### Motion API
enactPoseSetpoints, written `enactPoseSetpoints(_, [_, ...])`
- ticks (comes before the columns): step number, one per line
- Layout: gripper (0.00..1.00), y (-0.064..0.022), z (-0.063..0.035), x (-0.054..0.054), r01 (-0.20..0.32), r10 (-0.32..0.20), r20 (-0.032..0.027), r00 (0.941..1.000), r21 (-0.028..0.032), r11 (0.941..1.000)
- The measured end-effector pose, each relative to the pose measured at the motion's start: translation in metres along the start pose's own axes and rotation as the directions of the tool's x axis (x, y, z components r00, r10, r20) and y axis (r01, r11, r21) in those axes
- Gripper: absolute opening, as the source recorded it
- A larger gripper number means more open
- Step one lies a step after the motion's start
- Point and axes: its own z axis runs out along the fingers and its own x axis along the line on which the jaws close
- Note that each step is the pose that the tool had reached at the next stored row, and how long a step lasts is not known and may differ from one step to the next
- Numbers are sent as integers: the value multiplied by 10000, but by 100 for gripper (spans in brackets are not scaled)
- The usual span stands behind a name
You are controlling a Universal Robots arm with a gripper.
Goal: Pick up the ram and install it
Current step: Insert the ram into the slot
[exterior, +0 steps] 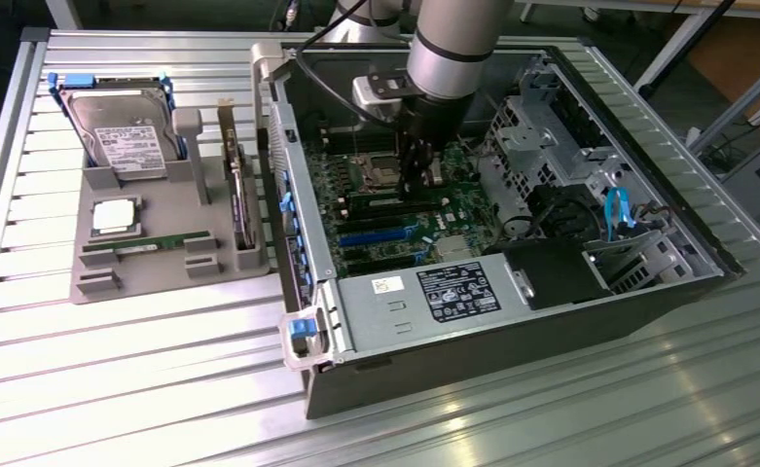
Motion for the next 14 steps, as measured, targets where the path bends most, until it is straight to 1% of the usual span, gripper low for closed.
enactPoseSetpoints(8, [13, 0, -3, 23, 0, 0, -1, 10000, 0, 10000])
enactPoseSetpoints(9, [13, 0, -12, 23, 0, 0, -1, 10000, 0, 10000])
enactPoseSetpoints(10, [13, -2, -107, 23, 0, 0, 5, 10000, 3, 10000])
enactPoseSetpoints(14, [13, -1, -102, 24, 0, 0, 0, 10000, 0, 10000])
